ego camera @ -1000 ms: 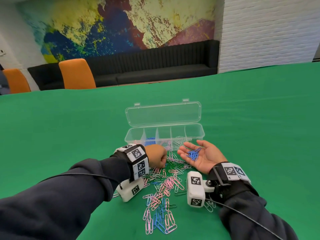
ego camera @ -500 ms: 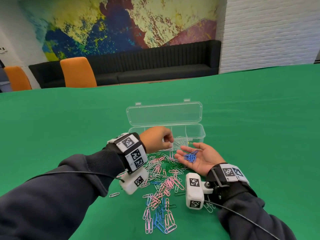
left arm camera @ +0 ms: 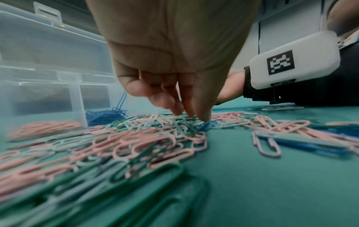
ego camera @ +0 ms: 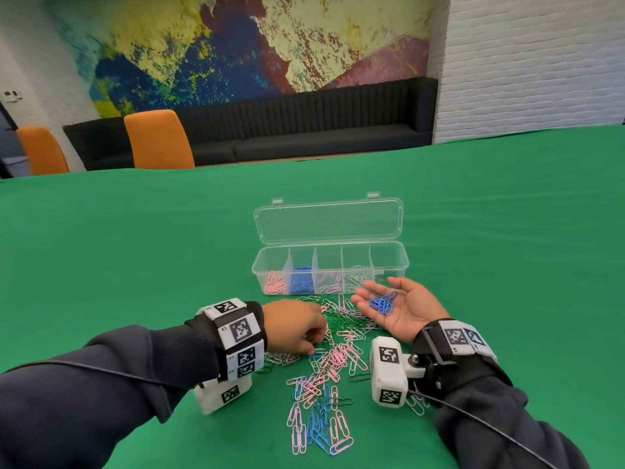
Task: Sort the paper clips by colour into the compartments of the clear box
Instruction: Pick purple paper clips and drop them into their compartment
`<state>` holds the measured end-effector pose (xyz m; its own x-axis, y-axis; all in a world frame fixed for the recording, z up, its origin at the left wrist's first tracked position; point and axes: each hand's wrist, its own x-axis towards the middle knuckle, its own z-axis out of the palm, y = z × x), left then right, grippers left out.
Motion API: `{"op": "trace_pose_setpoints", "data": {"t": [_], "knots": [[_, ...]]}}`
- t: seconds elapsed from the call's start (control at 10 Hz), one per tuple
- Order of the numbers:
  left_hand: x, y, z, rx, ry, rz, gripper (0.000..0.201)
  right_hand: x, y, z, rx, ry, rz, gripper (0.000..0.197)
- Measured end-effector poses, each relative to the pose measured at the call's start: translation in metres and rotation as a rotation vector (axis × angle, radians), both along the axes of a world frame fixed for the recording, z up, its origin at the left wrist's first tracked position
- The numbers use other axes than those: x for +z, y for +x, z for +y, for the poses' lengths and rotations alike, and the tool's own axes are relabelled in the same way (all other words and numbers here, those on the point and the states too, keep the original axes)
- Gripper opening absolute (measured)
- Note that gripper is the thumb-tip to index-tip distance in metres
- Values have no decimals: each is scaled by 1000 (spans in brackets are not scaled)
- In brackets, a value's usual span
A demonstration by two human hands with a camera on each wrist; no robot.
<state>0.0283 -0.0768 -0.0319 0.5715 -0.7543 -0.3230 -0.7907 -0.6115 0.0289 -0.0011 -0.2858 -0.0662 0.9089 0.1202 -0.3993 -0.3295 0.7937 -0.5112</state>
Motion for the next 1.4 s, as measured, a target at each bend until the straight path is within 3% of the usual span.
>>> {"op": "trace_pose_setpoints", "data": {"t": [0.2, 0.5, 0.7, 0.9, 1.0, 1.2, 1.3, 1.4], "knots": [[-2, -4, 2, -64, -22, 25, 22, 0, 1, 0, 0, -5, -7, 38], [1, 8, -13, -52, -16, 35, 6, 1, 1, -1, -10, -10, -14, 37], [17, 17, -18, 134, -301, 110, 11, 0, 1, -1, -8, -16, -12, 36], [21, 27, -22, 390, -602, 414, 16, 2, 1, 0, -13, -9, -8, 36], [22, 28, -27, 464, -665, 499, 17, 3, 0, 0, -12, -16, -4, 36], [30, 26, -50, 454, -808, 538, 15, 2, 1, 1, 8, -24, 5, 37], [35, 25, -62, 448, -842, 515, 27, 2, 1, 2, 23, -15, 7, 38], [36, 21, -57, 398, -767, 365, 25, 3, 1, 1, 18, -10, 8, 39]]}}
